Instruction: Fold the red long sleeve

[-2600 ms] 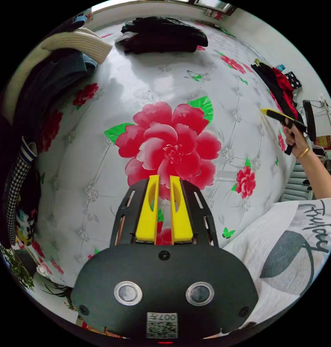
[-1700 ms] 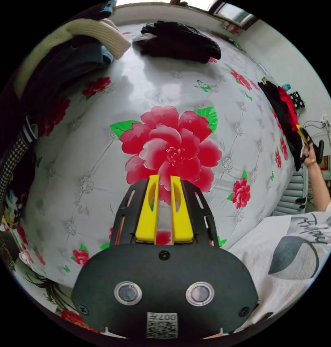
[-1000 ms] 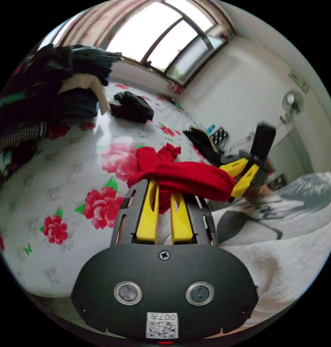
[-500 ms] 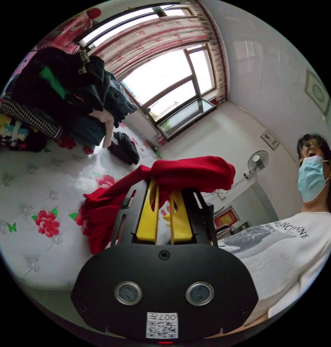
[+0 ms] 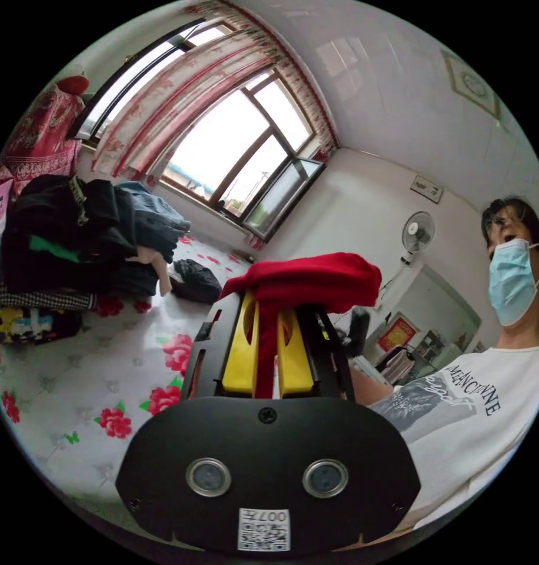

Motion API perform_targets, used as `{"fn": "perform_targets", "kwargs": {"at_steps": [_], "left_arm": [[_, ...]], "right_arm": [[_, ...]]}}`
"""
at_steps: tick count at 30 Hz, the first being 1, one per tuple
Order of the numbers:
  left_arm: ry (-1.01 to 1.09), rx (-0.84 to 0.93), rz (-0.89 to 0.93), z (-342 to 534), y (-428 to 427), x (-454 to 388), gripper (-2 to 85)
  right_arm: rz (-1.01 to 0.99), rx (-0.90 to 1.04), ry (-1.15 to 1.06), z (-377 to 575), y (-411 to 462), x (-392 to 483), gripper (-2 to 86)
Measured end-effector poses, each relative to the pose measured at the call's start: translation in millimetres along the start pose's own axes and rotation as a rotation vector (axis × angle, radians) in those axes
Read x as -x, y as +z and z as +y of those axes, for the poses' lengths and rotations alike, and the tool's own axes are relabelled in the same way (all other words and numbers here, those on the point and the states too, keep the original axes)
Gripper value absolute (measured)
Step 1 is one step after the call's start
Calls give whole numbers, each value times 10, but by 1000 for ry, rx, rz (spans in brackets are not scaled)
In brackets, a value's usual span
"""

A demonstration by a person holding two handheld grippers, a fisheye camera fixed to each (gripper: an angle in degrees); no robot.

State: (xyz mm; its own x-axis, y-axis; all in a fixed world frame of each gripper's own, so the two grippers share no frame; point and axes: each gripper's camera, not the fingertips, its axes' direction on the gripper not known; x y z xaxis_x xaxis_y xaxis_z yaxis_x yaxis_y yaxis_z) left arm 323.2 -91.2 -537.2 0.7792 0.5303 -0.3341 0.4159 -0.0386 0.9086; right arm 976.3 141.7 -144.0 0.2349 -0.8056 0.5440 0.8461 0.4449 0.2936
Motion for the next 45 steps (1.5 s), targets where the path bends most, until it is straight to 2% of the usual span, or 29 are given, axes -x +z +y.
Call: {"fn": "perform_targets", "kwargs": {"at_steps": [4,10,13,16,18,20,23,28,33,36,40,45], "left_arm": [[12,-9,107,-85,184,-100,21],[131,-62,242,-442,434,-475,17],[224,-71,153,-533,644,-557,21],[176,40,-50,-360,1232,-100,27],[7,197,-134,-77,1683,464,31],[-197,343,-202,475,2088,1091,28],[-402,458,-271,1074,2290,1587,18],[-522,439,-308,1325,2219,1888,7],[-525,383,-325,1173,2323,2002,-3],[-482,384,-279,1042,2550,1955,-6],[-456,401,-302,962,2778,1923,-3],[-526,375,-316,1053,2715,2041,1]], "right_arm": [[13,-183,7,-142,-761,-305,31],[269,-351,-147,-276,-1444,-30,26],[322,-375,-182,-194,-1426,-25,23],[227,-187,-149,-37,-826,-213,19],[44,104,-65,260,3,-406,14],[-105,308,32,585,587,-496,13],[-232,440,132,1032,1056,-529,19],[-213,431,267,1149,1161,-895,32],[-180,382,358,926,1334,-1523,39],[-213,357,278,604,1505,-1588,45],[-234,365,140,204,1860,-1545,57],[-280,503,94,-72,2648,-1616,64]]}}
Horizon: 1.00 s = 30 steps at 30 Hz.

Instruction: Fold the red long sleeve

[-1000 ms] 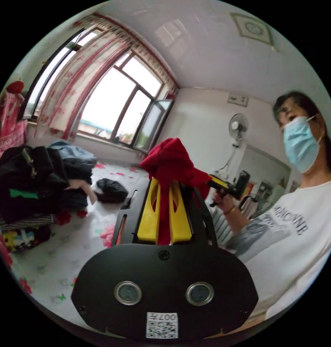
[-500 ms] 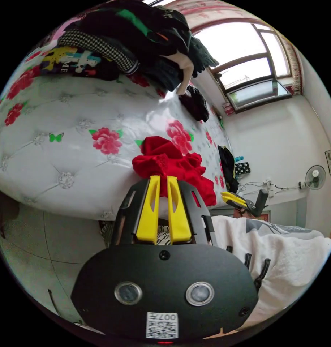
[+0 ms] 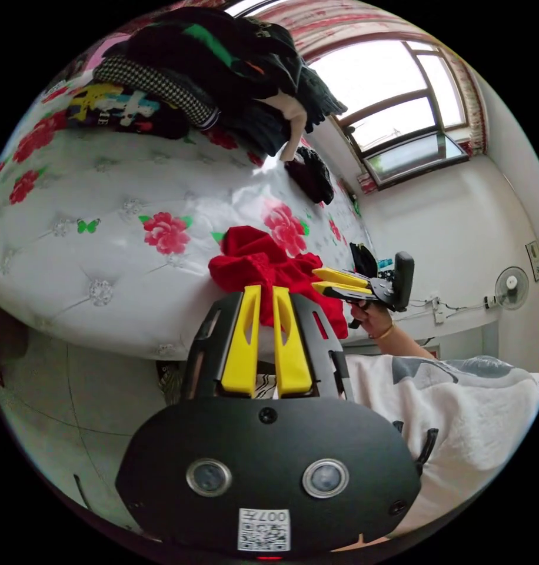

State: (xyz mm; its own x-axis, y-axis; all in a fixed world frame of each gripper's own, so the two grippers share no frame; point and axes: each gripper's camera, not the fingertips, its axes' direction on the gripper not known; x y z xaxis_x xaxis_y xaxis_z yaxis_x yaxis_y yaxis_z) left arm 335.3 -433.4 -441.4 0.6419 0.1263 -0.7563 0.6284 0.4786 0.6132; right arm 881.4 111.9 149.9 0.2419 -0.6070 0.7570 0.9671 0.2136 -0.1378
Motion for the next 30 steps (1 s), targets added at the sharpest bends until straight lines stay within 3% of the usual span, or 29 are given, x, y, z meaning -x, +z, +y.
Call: {"fn": "perform_targets", "kwargs": {"at_steps": [5,11,15,18,21,23,27,30], "left_arm": [[-15,-13,8,53,-22,9,-4],[-13,-3,5,112,-59,-79,32],[10,-4,56,236,-197,-150,75],[79,-12,159,345,-364,-295,150],[238,-72,219,444,-609,-690,168],[310,-61,194,508,-719,-830,176],[235,31,355,559,-649,-598,189],[245,-26,351,719,-857,-595,186]], "right_arm": [[-34,-15,-33,-498,58,-63,57],[-76,179,17,-834,474,-274,14],[-156,-164,-88,-569,-422,-146,1],[-271,-244,-295,-344,-898,186,-1],[-492,-165,-370,-252,-884,403,-2],[-481,-202,-319,-171,-857,408,-2],[-667,-96,-261,-178,-697,236,-2],[-605,-124,-253,-150,-749,288,-2]]}}
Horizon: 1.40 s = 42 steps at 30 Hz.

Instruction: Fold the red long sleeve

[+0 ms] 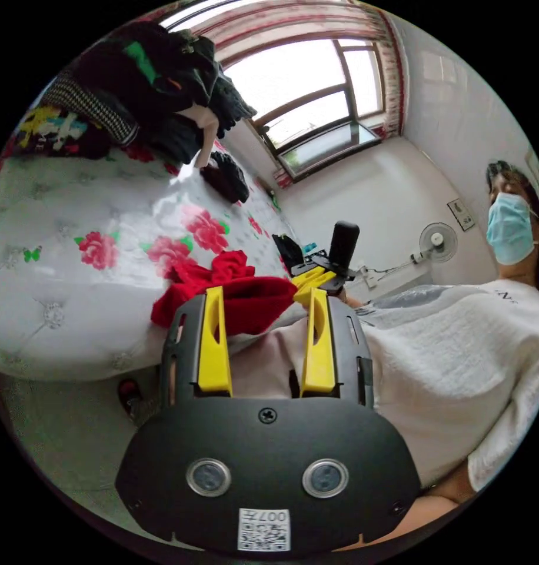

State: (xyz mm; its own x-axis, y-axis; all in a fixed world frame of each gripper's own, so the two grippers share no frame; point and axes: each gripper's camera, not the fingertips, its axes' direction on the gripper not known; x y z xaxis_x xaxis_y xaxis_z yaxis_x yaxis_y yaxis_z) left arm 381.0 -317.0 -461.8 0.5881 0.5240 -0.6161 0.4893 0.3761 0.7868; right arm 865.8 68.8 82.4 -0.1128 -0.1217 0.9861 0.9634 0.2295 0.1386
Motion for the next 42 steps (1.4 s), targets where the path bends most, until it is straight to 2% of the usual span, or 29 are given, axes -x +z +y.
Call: {"fn": "perform_targets", "kwargs": {"at_steps": [4,8,10,13,15,18,21,23,24,27,28,31,32,36,42], "left_arm": [[70,85,30,65,141,-256,181],[79,93,197,228,214,-295,117],[99,86,167,322,211,-390,84],[65,58,59,484,106,-448,36],[49,68,53,589,39,-446,32],[44,86,16,768,-50,-527,28],[58,90,-8,906,-109,-684,27],[68,82,-37,991,-174,-814,28],[69,82,-46,1008,-193,-843,28],[102,52,-92,1075,-349,-999,28],[120,41,-109,1073,-423,-1070,27],[211,-5,-173,1014,-643,-1377,25],[258,-36,-185,981,-743,-1538,23],[430,-150,-113,882,-1022,-2103,19],[776,-327,159,864,-1365,-3185,14]], "right_arm": [[-80,13,-7,-93,110,30,-1],[-81,89,-24,-195,294,120,0],[-76,139,-31,-234,322,111,3],[0,112,-37,-278,165,41,13],[167,36,64,-322,34,-227,27],[386,130,195,-430,295,-669,46],[423,339,287,-431,957,-1028,54],[381,459,334,-315,1358,-1091,48],[454,371,284,-290,1383,-909,33],[467,404,238,-175,1487,-585,10],[492,364,227,-145,1430,-498,8],[602,39,267,35,774,-45,1],[621,-129,294,156,405,181,0],[770,-597,191,666,-610,1408,-2],[1079,-910,-73,1116,-805,3193,-2]]}}
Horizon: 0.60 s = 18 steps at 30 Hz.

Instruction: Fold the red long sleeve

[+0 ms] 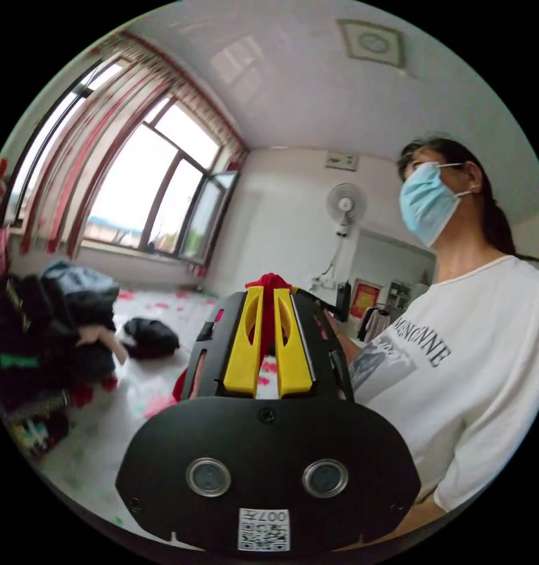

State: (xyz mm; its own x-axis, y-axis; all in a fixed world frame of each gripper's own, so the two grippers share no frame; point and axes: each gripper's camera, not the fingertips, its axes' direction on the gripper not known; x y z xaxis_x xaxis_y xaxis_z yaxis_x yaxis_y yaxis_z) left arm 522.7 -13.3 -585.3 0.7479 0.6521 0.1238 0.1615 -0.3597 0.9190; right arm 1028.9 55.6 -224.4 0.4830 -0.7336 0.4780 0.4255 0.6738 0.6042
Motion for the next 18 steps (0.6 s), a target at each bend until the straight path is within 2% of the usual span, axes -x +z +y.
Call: {"fn": "perform_targets", "kwargs": {"at_steps": [4,6,11,18], "left_arm": [[161,-83,85,-266,-71,-457,13],[197,-88,102,-279,-85,-578,12],[204,-77,105,-106,-152,-651,13],[167,-91,157,147,-78,-196,15]], "right_arm": [[108,-161,-51,-76,-586,416,-3],[200,-135,-63,-69,-683,604,-3],[202,-141,7,-98,-947,791,-3],[333,-99,-95,-432,-1059,1132,-3]]}}
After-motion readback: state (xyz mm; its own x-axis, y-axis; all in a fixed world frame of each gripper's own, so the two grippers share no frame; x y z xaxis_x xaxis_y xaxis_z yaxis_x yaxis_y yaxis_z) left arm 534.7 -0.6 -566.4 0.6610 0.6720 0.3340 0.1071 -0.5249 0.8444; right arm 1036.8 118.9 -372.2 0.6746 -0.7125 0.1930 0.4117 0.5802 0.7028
